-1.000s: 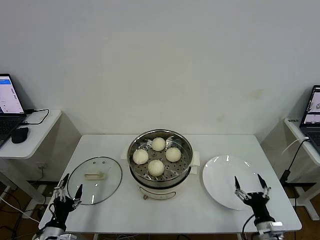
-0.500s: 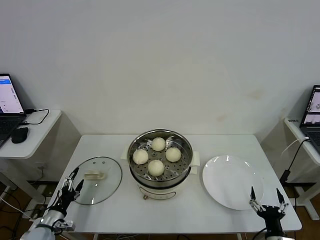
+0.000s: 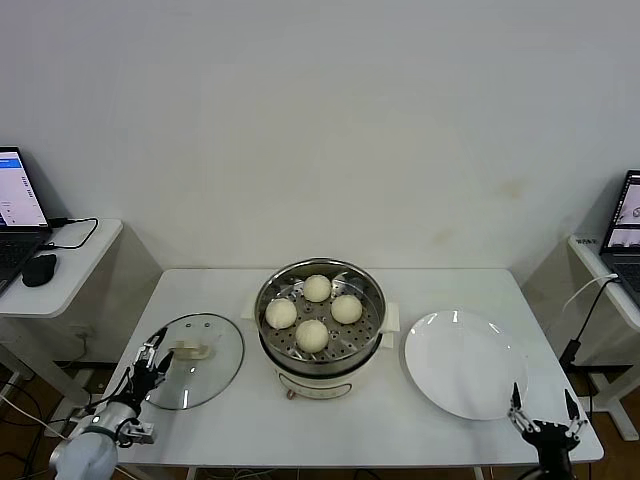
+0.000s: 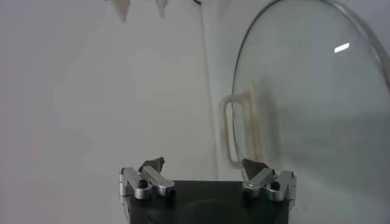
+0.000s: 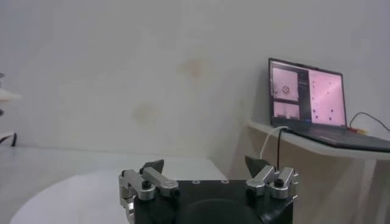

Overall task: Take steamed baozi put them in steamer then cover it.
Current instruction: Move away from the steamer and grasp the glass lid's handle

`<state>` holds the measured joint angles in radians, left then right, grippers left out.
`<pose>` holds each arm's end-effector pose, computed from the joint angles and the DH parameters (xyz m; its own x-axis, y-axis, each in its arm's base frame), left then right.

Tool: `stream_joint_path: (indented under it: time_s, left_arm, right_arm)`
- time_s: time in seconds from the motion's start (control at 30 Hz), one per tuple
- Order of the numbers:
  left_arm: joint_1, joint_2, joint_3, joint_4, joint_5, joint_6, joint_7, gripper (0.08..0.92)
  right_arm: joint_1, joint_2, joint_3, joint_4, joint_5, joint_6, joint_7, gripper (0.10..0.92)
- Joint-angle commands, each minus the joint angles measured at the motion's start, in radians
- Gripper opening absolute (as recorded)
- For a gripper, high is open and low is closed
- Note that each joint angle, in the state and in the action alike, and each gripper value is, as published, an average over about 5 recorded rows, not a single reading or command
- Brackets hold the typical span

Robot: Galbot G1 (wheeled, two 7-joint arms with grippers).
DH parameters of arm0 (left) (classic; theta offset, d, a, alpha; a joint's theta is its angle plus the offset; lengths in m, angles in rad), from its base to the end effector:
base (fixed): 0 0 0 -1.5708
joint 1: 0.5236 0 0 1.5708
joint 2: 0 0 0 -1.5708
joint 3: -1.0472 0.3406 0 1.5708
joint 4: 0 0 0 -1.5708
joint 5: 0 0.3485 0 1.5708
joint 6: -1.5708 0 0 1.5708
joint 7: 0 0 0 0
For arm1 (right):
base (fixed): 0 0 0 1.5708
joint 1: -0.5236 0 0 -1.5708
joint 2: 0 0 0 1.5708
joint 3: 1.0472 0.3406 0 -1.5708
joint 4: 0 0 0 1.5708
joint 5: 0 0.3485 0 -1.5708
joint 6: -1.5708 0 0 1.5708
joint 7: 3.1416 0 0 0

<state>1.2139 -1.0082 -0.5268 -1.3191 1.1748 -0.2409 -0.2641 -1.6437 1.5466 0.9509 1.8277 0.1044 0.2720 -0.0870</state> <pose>0.2729 0.2289 -0.4119 -0.9791 0.1377 0.1499 0.1341 -0.1179 0.9839 0.1141 -0.1457 -0.3780 -0.9567 0.2900 0.0245 0.2831 0.9471 -0.1514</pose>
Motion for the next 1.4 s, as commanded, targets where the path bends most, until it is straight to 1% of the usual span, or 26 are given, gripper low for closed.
stream_joint_path:
  time_s: [0.03, 0.33, 0.67, 0.9, 1.0, 1.2, 1.4]
  left_arm:
    - [-0.079, -0.002, 0.035, 0.060, 0.021, -0.005, 0.006, 0.823]
    - [-0.103, -0.008, 0.049, 0.054, 0.015, -0.003, 0.022, 0.823]
    - [-0.150, -0.023, 0.070, 0.125, -0.017, -0.004, 0.032, 0.823]
    - [-0.162, -0.034, 0.071, 0.149, -0.018, -0.007, 0.024, 0.814]
    - [-0.167, -0.036, 0.072, 0.160, -0.019, -0.010, 0.025, 0.757]
    - [-0.178, -0.043, 0.077, 0.192, -0.023, -0.023, 0.018, 0.584]
    - [-0.183, -0.051, 0.075, 0.217, -0.022, -0.042, -0.007, 0.411]
  right_arm:
    - [-0.003, 0.011, 0.009, -0.007, -0.004, 0.003, 0.003, 0.823]
    - [-0.005, 0.016, 0.007, -0.016, -0.014, 0.008, -0.001, 0.823]
    - [-0.005, 0.021, 0.003, -0.023, -0.025, 0.014, -0.004, 0.823]
    - [-0.005, 0.023, 0.002, -0.027, -0.030, 0.017, -0.005, 0.823]
    - [-0.005, 0.024, 0.000, -0.029, -0.033, 0.018, -0.005, 0.823]
    - [-0.005, 0.026, -0.003, -0.030, -0.037, 0.018, -0.007, 0.823]
    - [-0.006, 0.027, -0.005, -0.030, -0.040, 0.020, -0.008, 0.823]
